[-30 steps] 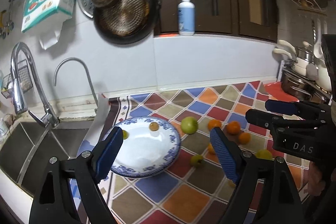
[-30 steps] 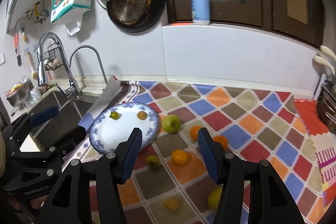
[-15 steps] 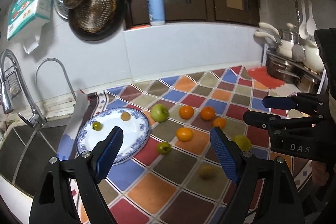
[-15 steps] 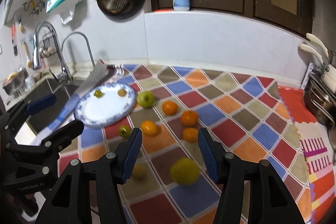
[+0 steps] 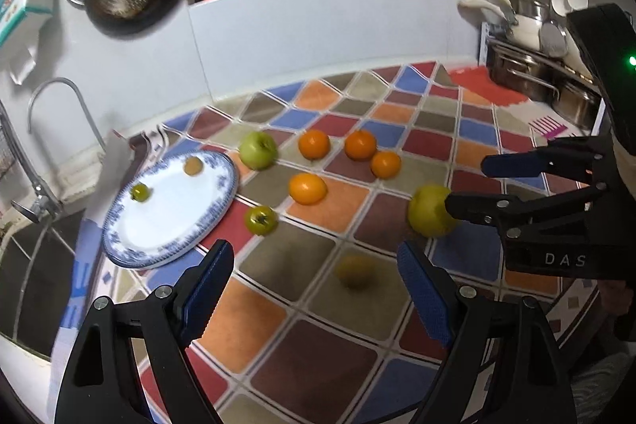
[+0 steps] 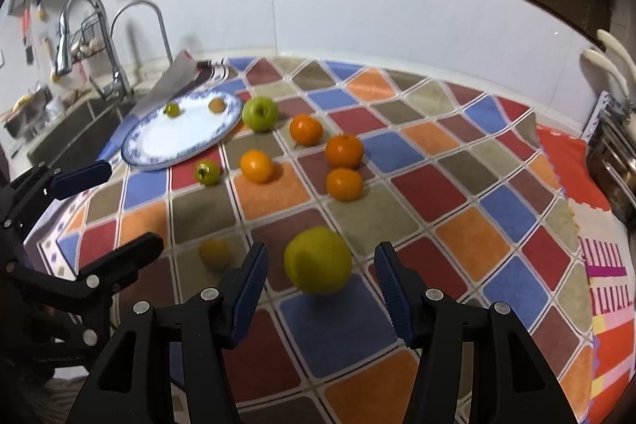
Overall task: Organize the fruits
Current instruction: 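Grasp the large yellow pomelo with the right tool while the left tool grasps a brown fruit, then carry the pomelo and brown fruit onto the plate and open both tools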
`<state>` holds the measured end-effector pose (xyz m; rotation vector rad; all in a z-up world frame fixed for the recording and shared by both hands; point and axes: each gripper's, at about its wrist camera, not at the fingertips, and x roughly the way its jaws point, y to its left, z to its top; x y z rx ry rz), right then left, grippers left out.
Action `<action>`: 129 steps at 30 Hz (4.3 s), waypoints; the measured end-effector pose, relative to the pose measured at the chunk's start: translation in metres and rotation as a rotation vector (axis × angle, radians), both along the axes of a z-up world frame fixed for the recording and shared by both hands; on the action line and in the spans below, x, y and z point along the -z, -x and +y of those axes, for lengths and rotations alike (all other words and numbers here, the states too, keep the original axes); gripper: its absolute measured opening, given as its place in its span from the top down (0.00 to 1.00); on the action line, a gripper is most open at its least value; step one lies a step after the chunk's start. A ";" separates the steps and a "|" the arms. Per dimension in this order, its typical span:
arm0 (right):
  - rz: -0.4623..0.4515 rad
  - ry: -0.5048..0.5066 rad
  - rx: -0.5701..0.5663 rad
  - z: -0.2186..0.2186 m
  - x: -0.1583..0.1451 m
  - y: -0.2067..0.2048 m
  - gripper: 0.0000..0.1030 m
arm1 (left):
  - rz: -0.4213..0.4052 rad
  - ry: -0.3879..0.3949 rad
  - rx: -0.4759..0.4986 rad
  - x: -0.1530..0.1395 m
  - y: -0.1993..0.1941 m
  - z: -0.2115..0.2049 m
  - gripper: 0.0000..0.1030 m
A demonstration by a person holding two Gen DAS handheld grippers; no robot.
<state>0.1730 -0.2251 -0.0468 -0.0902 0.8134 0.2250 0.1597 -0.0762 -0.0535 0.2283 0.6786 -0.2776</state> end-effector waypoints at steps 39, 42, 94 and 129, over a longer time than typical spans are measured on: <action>0.129 -0.043 -0.058 0.005 0.046 -0.033 0.51 | 0.166 0.083 0.019 0.036 -0.035 -0.004 0.72; 0.113 -0.047 -0.057 0.009 0.039 -0.031 0.51 | 0.152 0.097 0.008 0.028 -0.033 0.003 0.72; -0.109 -0.091 -0.152 0.190 -0.042 -0.094 0.51 | -0.083 0.093 -0.135 -0.043 -0.081 0.187 0.72; 0.104 -0.031 -0.168 0.218 0.036 -0.201 0.51 | 0.103 0.044 -0.171 0.038 -0.185 0.205 0.72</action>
